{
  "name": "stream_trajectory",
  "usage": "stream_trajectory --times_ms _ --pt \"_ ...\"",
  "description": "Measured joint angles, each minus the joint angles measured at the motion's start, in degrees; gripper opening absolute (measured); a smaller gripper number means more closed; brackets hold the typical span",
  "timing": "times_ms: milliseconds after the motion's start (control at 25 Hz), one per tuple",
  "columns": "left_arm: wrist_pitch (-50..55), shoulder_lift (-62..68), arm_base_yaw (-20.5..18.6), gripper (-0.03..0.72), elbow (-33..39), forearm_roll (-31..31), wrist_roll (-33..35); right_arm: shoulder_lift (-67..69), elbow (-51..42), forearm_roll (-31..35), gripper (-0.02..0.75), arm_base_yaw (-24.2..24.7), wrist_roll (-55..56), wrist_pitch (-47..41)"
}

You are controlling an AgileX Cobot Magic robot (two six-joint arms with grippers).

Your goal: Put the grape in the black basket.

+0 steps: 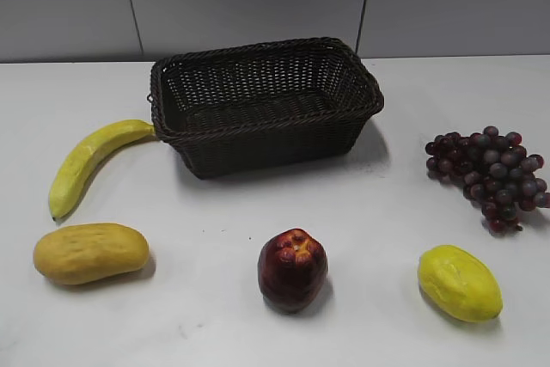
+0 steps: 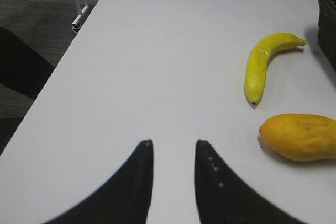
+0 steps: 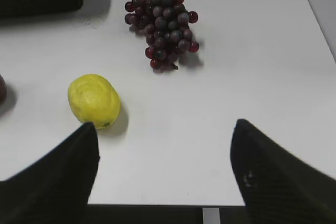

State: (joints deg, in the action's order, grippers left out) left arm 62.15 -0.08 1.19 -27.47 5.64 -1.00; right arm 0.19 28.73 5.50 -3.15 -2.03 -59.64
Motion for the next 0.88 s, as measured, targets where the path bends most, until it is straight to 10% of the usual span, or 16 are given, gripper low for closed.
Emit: stream_trajectory --times_ms 880 --pt "0.0 0.0 0.0 0.217 0.0 0.0 0.0 67.4 20.3 0.2 0.603 0.0 0.9 13.3"
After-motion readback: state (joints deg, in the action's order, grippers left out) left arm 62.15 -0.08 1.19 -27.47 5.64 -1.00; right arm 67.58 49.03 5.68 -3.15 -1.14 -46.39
